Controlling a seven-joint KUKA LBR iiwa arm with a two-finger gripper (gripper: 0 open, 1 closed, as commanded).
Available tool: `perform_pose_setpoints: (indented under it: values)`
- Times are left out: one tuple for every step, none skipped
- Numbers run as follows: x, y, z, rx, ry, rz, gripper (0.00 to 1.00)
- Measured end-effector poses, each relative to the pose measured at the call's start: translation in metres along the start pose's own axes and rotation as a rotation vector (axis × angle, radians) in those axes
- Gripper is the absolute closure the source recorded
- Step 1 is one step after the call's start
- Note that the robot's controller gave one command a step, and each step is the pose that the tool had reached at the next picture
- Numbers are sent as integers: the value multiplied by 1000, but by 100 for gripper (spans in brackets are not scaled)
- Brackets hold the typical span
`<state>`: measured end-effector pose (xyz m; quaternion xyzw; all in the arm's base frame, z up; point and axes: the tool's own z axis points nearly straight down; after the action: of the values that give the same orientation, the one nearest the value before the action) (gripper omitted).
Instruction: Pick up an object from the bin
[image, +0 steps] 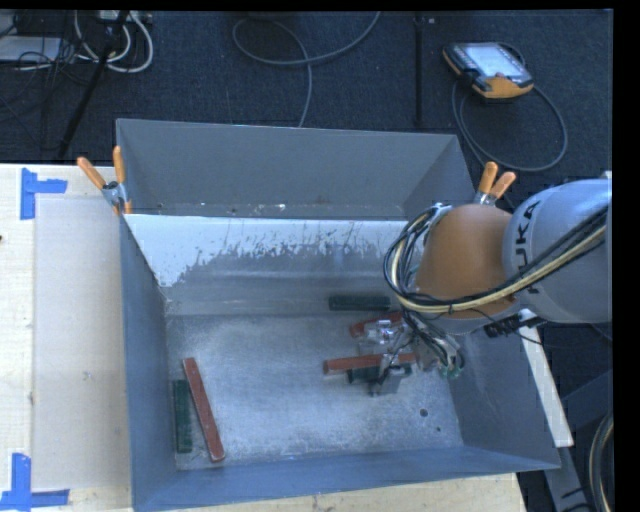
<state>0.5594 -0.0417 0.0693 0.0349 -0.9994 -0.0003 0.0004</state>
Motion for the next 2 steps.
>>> perform_pose_setpoints:
  values:
    - [0,0,0,0,0,1,100]
    - [-5,-6,-79,0,-1,15,100]
